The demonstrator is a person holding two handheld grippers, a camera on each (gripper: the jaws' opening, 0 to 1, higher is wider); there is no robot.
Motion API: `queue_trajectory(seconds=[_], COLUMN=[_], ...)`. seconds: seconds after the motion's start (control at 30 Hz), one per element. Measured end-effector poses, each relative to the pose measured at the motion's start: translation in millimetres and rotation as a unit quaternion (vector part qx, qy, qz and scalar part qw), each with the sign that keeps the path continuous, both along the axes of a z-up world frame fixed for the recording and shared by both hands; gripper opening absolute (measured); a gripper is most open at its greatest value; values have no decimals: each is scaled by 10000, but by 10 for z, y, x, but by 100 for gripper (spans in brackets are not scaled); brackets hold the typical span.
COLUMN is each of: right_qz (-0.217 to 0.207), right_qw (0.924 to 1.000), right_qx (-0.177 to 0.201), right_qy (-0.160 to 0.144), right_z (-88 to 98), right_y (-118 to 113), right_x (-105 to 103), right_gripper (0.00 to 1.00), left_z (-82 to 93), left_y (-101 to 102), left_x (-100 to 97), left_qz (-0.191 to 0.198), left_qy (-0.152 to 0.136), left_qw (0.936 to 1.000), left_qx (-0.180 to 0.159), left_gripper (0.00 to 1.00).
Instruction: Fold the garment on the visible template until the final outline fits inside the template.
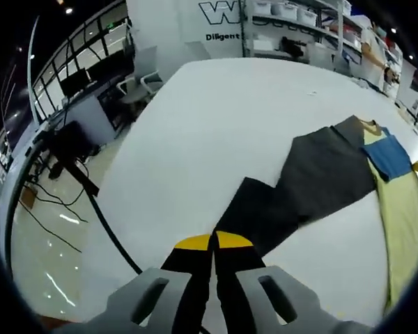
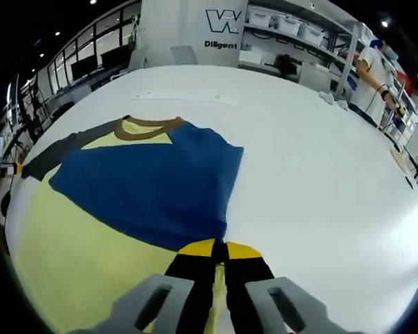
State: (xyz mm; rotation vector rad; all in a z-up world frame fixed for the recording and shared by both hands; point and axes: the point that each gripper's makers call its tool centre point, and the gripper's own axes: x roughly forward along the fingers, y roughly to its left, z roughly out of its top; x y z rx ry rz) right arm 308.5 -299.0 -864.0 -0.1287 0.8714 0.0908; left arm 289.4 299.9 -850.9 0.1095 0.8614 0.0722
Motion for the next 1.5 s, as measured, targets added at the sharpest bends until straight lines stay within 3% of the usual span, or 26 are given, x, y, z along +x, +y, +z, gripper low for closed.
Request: queue_trajectory(seconds=[0.23,0.27,0.37,0.4,0.5,0.57,0.63,0.73,0.77,0.9,1.0,1.23,1.37,1.5], right_qz=[-67,-72,-84,-77,-48,-58,-61,-56,-49,-31,-28,4,10,-9], right_qw=[10000,9999,9999,9999,10000,10000,10000,10000,10000,10000,9999,9999,10000,10000], right_qx=[60,65,73,62,24,25,30,51,52,68,99,85,67,74], right_qy=[34,37,37,42,57,67,67,65,64,54,56,67,56,51], right_z=[3,3,4,5,6,6,6,4,4,2,1,-2,-1,-1], right_y=[3,4,6,7,8,8,8,9,10,10,10,14,20,20], right_x=[-3,-4,-5,-6,-2,-1,-1,0,0,2,2,5,5,7], right_gripper=[0,0,0,0,0,0,0,0,0,0,0,0,0,0], left_z=[53,65,42,33,89,188,242,209,167,22,-55,-43,-44,-36], left_y=[293,289,298,286,197,96,-20,-111,-103,-60,-29,42,55,74], left_x=[-25,-43,-86,-117,-96,37,159,334,351,434,473,492,518,564], left_qz=[448,502,565,534,255,30,-225,-668,-583,-569,-531,-426,-507,-442], left_qy=[-134,-164,-73,17,-67,-426,-580,-479,-362,-110,-37,-52,-67,-112], left_qw=[9987,9986,9983,9985,9996,9991,9976,9965,9975,9981,9981,9985,9986,9989], left_qx=[190,68,110,134,122,-79,-289,-158,-194,-202,-326,-341,-165,-100], left_gripper=[1,1,1,1,6,13,20,30,31,22,21,11,2,2])
